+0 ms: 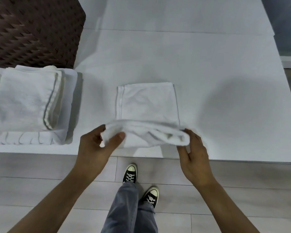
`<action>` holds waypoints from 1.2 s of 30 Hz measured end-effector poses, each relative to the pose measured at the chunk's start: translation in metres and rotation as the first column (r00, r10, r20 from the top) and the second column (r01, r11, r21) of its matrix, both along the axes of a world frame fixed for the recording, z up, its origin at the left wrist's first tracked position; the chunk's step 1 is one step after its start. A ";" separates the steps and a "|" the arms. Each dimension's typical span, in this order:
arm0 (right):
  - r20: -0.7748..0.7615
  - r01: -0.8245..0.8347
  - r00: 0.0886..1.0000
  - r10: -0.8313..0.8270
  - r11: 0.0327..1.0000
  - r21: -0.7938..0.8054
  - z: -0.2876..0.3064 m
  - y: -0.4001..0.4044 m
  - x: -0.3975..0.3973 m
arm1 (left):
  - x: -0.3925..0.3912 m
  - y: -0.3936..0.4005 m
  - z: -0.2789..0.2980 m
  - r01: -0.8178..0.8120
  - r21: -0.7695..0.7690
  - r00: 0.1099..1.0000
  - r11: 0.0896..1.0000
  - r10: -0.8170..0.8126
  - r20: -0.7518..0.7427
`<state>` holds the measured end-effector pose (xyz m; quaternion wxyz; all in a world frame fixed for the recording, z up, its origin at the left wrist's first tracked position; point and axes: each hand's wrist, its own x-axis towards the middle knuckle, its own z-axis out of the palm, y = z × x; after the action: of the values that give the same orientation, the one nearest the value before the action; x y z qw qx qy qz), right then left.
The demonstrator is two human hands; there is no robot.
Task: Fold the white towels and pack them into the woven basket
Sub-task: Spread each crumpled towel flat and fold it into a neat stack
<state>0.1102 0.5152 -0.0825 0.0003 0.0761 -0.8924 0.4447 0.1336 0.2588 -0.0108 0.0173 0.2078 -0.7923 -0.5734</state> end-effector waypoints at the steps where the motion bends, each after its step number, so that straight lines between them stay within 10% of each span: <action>1: 0.046 0.020 0.999 -0.019 0.999 -0.031 0.004 -0.003 -0.004 | -0.006 -0.001 0.002 0.013 0.078 1.000 0.997 -0.013 -0.003; 10: 0.211 0.174 0.966 -0.147 0.978 -0.116 0.013 -0.026 -0.046 | -0.041 -0.005 -0.032 0.208 0.151 0.963 0.966 -0.230 0.142; 30: 0.148 0.426 0.878 -0.455 0.884 0.193 -0.003 -0.040 -0.081 | -0.074 -0.003 -0.068 -0.099 -0.336 0.975 0.937 0.158 0.155; 36: 0.511 0.456 0.736 -0.444 0.883 0.110 0.016 -0.041 -0.057 | -0.056 -0.005 -0.051 -0.014 -0.270 0.944 0.963 0.102 0.313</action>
<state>0.0528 0.4740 -0.0663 -0.1335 -0.2653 -0.8450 0.4447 0.0776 0.2534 -0.0614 -0.0687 0.3185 -0.8469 -0.4202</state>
